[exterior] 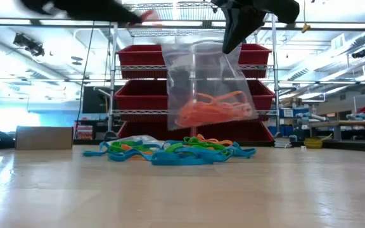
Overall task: Sort rubber bands
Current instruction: Put the orange rubber band into the transparent zip bag
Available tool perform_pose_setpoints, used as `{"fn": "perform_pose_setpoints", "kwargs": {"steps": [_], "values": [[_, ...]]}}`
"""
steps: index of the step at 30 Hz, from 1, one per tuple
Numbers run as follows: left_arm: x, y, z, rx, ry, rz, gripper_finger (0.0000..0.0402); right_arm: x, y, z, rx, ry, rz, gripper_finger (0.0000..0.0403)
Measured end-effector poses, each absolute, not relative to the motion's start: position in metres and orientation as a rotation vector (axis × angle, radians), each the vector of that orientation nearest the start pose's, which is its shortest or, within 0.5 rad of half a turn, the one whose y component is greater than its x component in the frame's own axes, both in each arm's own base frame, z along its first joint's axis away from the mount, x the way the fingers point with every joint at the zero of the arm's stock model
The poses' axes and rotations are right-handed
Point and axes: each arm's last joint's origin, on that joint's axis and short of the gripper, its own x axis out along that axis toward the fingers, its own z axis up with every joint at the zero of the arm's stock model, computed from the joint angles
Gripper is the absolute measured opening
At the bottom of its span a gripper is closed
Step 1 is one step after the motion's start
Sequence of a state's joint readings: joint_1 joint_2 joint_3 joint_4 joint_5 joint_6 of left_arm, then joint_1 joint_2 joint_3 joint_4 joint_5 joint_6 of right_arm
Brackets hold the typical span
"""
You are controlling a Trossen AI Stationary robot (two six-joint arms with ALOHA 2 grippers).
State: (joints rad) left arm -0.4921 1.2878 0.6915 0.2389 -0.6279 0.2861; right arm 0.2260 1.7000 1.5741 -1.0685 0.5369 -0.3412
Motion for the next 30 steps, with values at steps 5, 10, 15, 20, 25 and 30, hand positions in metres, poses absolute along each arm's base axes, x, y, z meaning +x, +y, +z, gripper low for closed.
{"fn": "perform_pose_setpoints", "kwargs": {"steps": [5,10,15,20,25,30], "values": [[0.268,-0.090,0.281,0.575,0.359,0.220,0.0002,0.335,0.062,0.308,-0.739,1.145,-0.081,0.0000],[0.281,-0.070,0.313,0.602,0.357,0.311,0.0002,0.335,0.062,0.308,-0.737,1.141,-0.080,0.0000],[0.290,-0.053,0.320,0.631,0.413,0.299,0.0003,0.336,0.060,0.309,-0.735,1.140,-0.085,0.0000],[0.304,-0.048,0.301,0.651,0.495,0.250,0.0004,0.338,0.058,0.309,-0.724,1.124,-0.095,0.0000],[0.316,-0.046,0.285,0.675,0.551,0.275,0.0020,0.339,0.058,0.309,-0.714,1.119,-0.087,0.0000],[0.317,-0.045,0.287,0.690,0.534,0.310,0.0073,0.339,0.059,0.309,-0.706,1.119,-0.076,0.0000]]}}
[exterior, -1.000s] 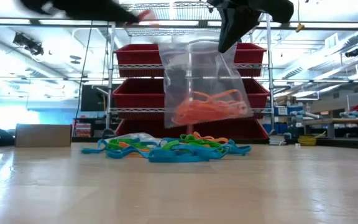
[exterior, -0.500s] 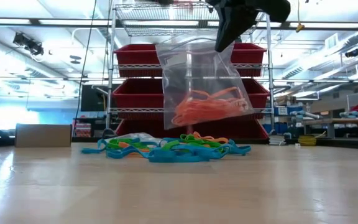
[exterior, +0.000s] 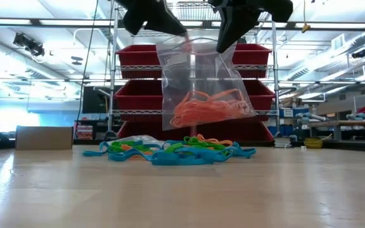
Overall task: Sort rubber bands
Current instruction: Put the orange rubber band into the transparent zip bag
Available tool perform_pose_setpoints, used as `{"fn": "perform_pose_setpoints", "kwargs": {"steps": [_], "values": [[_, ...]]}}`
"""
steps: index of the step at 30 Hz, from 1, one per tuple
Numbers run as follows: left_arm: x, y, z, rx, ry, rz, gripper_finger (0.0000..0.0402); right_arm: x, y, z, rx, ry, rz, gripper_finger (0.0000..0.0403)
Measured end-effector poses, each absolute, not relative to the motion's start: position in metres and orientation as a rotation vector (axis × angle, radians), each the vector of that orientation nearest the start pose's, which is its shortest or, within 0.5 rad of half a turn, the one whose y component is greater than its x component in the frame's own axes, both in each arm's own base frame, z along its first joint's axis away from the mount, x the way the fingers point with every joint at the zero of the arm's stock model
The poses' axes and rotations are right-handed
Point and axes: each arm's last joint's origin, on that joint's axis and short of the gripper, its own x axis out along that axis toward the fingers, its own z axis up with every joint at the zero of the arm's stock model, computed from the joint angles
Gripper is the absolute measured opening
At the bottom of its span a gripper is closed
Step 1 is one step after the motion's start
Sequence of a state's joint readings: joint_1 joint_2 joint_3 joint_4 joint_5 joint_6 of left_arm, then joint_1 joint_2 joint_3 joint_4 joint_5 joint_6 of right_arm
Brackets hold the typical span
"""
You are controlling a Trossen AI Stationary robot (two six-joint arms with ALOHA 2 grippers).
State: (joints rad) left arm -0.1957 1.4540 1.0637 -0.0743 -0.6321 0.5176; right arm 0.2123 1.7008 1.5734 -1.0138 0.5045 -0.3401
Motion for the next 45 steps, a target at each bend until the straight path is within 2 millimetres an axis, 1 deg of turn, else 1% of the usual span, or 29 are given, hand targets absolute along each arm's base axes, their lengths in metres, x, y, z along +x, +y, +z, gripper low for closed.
{"fn": "perform_pose_setpoints", "kwargs": {"steps": [6,10,15,18,21,24,26,28,31,34,37,39,45], "values": [[0.318,-0.048,0.294,0.678,0.476,0.325,0.0149,0.339,0.059,0.309,-0.700,1.115,-0.078,0.0000],[0.317,-0.051,0.294,0.651,0.473,0.320,0.0187,0.339,0.059,0.309,-0.698,1.115,-0.080,0.0000],[0.309,-0.062,0.296,0.637,0.481,0.285,0.0213,0.339,0.059,0.309,-0.692,1.117,-0.084,0.0000],[0.296,-0.073,0.291,0.596,0.557,0.179,0.0213,0.337,0.058,0.308,-0.684,1.138,-0.089,0.0000],[0.283,-0.085,0.276,0.464,0.688,0.026,0.0207,0.335,0.058,0.307,-0.677,1.155,-0.093,0.0000],[0.273,-0.099,0.254,0.313,0.737,-0.074,0.0198,0.335,0.058,0.307,-0.674,1.155,-0.094,0.0000],[0.267,-0.106,0.234,0.293,0.733,-0.091,0.0192,0.336,0.058,0.308,-0.673,1.142,-0.095,0.0000],[0.262,-0.108,0.215,0.283,0.709,-0.081,0.0185,0.338,0.058,0.308,-0.670,1.128,-0.093,0.0000],[0.254,-0.104,0.191,0.267,0.675,-0.053,0.0175,0.339,0.059,0.309,-0.658,1.114,-0.081,0.0000],[0.248,-0.095,0.168,0.234,0.670,-0.024,0.0169,0.339,0.059,0.309,-0.652,1.113,-0.072,0.0000],[0.248,-0.086,0.156,0.218,0.664,0.009,0.0166,0.340,0.057,0.309,-0.652,1.115,-0.075,0.0000],[0.249,-0.081,0.147,0.229,0.697,0.024,0.0166,0.341,0.055,0.309,-0.647,1.109,-0.082,0.0000],[0.257,-0.072,0.126,0.218,0.768,-0.012,0.0164,0.342,0.053,0.310,-0.642,1.100,-0.088,0.0000]]}}
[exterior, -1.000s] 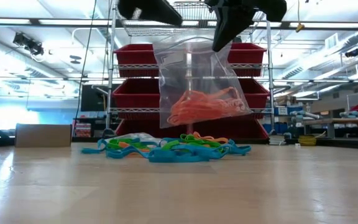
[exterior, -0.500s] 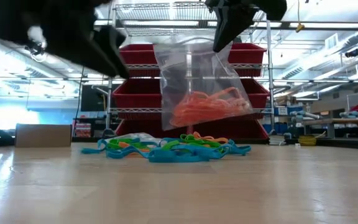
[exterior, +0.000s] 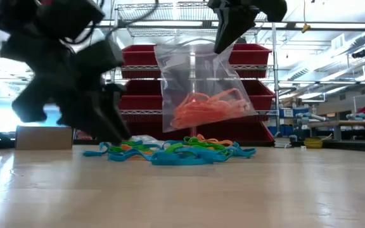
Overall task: Sort rubber bands
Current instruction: Put the orange rubber band into the transparent zip bag
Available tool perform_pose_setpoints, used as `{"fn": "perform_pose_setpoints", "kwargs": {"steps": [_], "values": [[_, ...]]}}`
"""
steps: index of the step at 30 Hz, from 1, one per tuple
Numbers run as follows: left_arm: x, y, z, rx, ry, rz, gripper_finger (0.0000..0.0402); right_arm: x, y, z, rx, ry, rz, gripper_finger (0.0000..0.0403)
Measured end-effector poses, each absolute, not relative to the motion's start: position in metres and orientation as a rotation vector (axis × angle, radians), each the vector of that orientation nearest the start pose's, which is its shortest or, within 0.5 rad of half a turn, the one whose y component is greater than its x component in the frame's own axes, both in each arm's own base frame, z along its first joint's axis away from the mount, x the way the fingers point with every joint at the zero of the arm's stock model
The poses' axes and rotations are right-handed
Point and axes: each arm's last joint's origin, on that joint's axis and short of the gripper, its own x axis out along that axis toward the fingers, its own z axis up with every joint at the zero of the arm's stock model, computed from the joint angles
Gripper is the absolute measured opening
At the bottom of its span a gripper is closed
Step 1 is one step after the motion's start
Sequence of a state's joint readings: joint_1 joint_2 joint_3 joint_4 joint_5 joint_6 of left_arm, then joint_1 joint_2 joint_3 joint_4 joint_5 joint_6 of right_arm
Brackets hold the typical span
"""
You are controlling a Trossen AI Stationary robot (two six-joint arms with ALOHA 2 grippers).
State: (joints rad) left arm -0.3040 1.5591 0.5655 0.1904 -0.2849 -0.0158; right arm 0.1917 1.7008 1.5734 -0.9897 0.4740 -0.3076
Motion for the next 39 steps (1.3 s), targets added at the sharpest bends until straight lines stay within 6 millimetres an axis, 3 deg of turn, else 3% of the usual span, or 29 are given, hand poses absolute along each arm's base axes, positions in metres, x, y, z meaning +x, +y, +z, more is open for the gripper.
{"fn": "perform_pose_setpoints", "kwargs": {"steps": [7,15,23,30,39], "values": [[0.260,-0.070,0.114,0.219,0.804,0.027,0.0133,0.342,0.053,0.310,-0.641,1.099,-0.088,0.0000],[0.267,-0.073,0.123,0.228,0.747,-0.031,0.0010,0.342,0.053,0.310,-0.641,1.098,-0.087,0.0000],[0.279,-0.077,0.137,0.276,0.773,-0.054,0.0004,0.342,0.053,0.310,-0.640,1.095,-0.088,0.0000],[0.290,-0.088,0.164,0.337,0.778,-0.092,0.0002,0.342,0.053,0.310,-0.639,1.098,-0.088,0.0000],[0.299,-0.108,0.237,0.506,0.765,-0.067,0.0001,0.342,0.053,0.308,-0.631,1.104,-0.086,0.0000]]}}
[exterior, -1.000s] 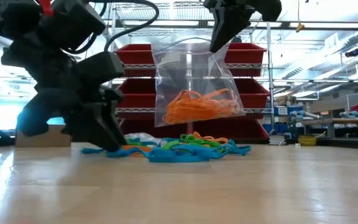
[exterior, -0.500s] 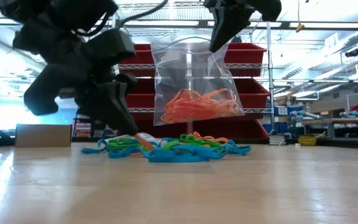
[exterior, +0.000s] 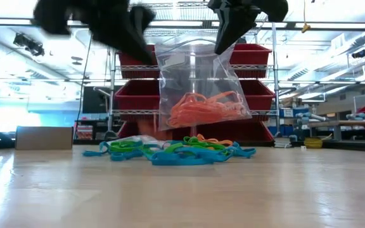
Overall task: Sort rubber bands
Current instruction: Put the orange rubber band into the transparent zip bag
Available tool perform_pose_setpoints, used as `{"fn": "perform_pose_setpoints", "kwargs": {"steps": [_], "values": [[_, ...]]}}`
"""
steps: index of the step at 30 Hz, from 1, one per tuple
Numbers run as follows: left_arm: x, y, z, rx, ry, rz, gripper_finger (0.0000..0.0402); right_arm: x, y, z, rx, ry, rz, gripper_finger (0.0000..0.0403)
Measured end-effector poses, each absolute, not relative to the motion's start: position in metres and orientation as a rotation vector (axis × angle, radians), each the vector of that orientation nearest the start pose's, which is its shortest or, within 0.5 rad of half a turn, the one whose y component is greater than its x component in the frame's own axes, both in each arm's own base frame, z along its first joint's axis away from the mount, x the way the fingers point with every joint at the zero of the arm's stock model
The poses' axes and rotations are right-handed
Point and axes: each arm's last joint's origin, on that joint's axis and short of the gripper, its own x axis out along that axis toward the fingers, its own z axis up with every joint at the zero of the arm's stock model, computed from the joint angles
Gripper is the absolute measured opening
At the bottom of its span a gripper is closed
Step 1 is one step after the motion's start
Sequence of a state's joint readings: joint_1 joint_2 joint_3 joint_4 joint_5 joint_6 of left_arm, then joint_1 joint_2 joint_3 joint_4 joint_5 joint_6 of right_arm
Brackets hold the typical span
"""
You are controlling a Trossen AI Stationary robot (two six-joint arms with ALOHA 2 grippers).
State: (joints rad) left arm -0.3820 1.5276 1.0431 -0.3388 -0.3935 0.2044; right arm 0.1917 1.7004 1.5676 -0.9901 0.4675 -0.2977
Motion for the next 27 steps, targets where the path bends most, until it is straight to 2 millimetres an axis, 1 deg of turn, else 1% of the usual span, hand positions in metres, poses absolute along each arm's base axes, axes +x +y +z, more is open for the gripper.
{"fn": "perform_pose_setpoints", "kwargs": {"steps": [6,10,12,14,16,18,21,24,27], "values": [[0.297,-0.117,0.282,0.624,0.767,-0.012,0.0001,0.342,0.053,0.308,-0.626,1.100,-0.089,0.0000],[0.296,-0.117,0.309,0.686,0.745,0.041,0.0000,0.342,0.054,0.308,-0.618,1.100,-0.080,0.0000],[0.294,-0.116,0.317,0.692,0.745,0.036,0.0000,0.342,0.054,0.308,-0.615,1.098,-0.076,0.0000],[0.296,-0.111,0.319,0.637,0.754,-0.029,0.0001,0.342,0.054,0.308,-0.613,1.097,-0.076,0.0000],[0.295,-0.106,0.310,0.559,0.809,-0.110,0.0010,0.342,0.054,0.308,-0.613,1.097,-0.077,0.0000],[0.295,-0.103,0.292,0.509,0.865,-0.158,0.0032,0.342,0.055,0.308,-0.612,1.096,-0.076,0.0000],[0.291,-0.102,0.261,0.475,0.918,-0.166,0.0081,0.342,0.054,0.308,-0.610,1.096,-0.078,0.0000],[0.288,-0.099,0.232,0.433,0.895,-0.157,0.0131,0.342,0.054,0.308,-0.609,1.094,-0.078,0.0000],[0.284,-0.094,0.205,0.411,0.860,-0.145,0.0164,0.342,0.054,0.308,-0.608,1.093,-0.078,0.0000]]}}
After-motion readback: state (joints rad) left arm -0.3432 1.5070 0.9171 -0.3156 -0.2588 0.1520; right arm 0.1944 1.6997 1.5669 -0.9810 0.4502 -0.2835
